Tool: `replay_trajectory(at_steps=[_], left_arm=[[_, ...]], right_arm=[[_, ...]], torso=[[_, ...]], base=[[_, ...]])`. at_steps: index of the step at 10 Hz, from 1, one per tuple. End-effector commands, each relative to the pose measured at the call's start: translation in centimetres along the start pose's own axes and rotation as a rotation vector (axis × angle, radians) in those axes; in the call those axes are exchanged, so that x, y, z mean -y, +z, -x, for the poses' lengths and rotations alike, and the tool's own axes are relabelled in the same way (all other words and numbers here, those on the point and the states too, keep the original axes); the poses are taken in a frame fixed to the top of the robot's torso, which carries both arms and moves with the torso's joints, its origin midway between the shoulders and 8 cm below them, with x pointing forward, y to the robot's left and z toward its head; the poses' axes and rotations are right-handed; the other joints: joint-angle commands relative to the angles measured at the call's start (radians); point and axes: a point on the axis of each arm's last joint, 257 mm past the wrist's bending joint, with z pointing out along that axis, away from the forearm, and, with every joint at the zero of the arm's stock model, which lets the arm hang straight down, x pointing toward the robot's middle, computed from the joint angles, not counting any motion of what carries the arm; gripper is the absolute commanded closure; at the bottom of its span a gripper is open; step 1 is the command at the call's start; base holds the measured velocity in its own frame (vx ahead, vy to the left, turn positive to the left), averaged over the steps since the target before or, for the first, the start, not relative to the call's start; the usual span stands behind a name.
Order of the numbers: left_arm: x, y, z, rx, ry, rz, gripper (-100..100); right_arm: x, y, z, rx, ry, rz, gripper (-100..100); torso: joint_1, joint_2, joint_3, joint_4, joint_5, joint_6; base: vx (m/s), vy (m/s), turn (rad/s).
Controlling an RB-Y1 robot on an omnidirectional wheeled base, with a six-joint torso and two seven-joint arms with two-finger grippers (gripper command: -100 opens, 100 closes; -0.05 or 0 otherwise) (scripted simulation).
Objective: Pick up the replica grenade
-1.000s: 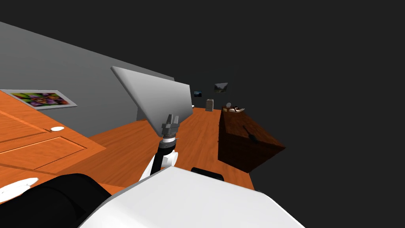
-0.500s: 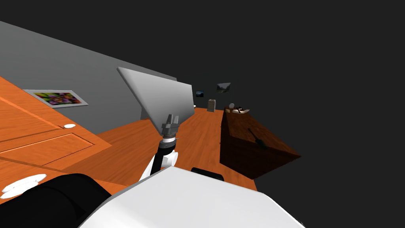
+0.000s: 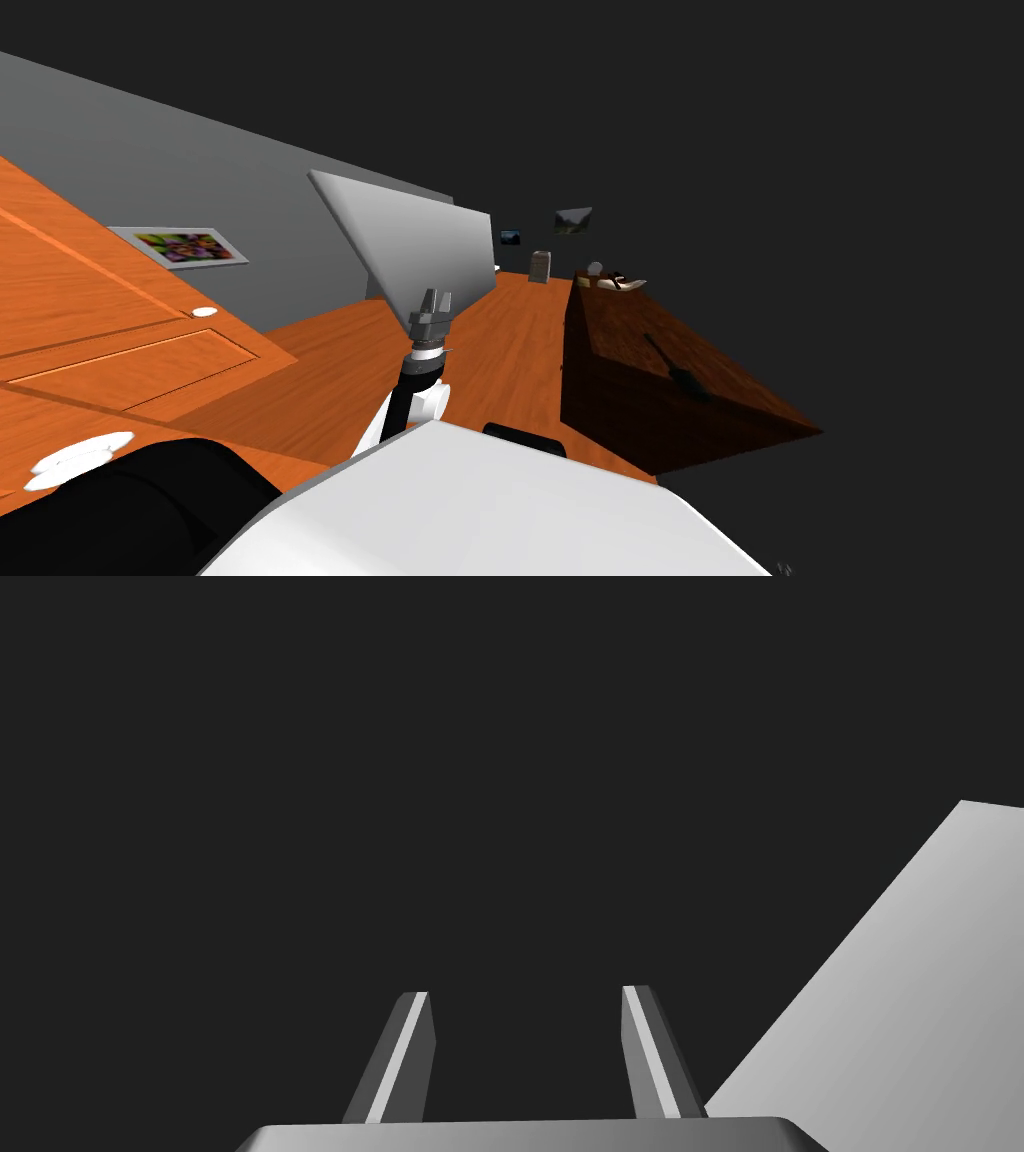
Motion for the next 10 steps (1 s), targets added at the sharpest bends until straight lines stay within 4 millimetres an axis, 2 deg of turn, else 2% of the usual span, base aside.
replay_trajectory(at_steps=[1, 2, 3, 5, 6, 7, 8, 9, 10], left_arm=[[0.0, 0.0, 0.0, 0.0, 0.0, 0.0, 0], [0.0, 0.0, 0.0, 0.0, 0.0, 0.0, 0], [0.0, 0.0, 0.0, 0.0, 0.0, 0.0, 0], [0.0, 0.0, 0.0, 0.0, 0.0, 0.0, 0], [0.0, 0.0, 0.0, 0.0, 0.0, 0.0, 0], [0.0, 0.0, 0.0, 0.0, 0.0, 0.0, 0], [0.0, 0.0, 0.0, 0.0, 0.0, 0.0, 0], [0.0, 0.0, 0.0, 0.0, 0.0, 0.0, 0], [0.0, 0.0, 0.0, 0.0, 0.0, 0.0, 0]], right_arm=[[-1.4, -2.0, -2.1, -0.03, -0.088, 0.089, -100], [-1.4, -2.3, -2.3, -0.03, -0.113, 0.101, -100], [-2.3, -4.2, -4.2, -0.054, -0.171, 0.173, -100], [-2.2, -4.6, -4.5, -0.054, -0.207, 0.191, -100], [-2.9, -6.7, -6.4, -0.076, -0.271, 0.269, -100], [-2.9, -6.9, -6.5, -0.075, -0.29, 0.275, -100], [-3.4, -8.9, -8.3, -0.092, -0.348, 0.347, -100], [-3.3, -9.1, -8.4, -0.091, -0.36, 0.353, -100], [-3.8, -11.1, -9.9, -0.104, -0.412, 0.42, -100]], torso=[[0.0, 0.0, 0.0, 0.0, 0.0, 0.0], [0.0, -0.001, -0.001, 0.0, 0.0, -0.001], [0.0, -0.002, -0.001, 0.0, 0.0, 0.0], [0.0, -0.002, -0.001, -0.001, 0.0, 0.0], [0.0, 0.001, 0.0, 0.0, 0.0, 0.0], [0.0, -0.001, 0.0, 0.0, 0.0, -0.001], [0.0, -0.001, -0.001, 0.0, 0.0, 0.0], [-0.001, -0.004, -0.002, -0.001, 0.0, -0.001], [-0.001, -0.004, -0.002, -0.001, 0.0, 0.0]], base=[[0.083, 0.018, 0.126], [0.088, 0.014, 0.109], [0.117, 0.009, 0.144], [0.066, 0.002, 0.043], [0.073, 0.01, 0.131], [0.086, -0.001, 0.102], [0.132, -0.013, 0.17], [0.121, -0.01, 0.085], [0.149, -0.019, 0.149]])
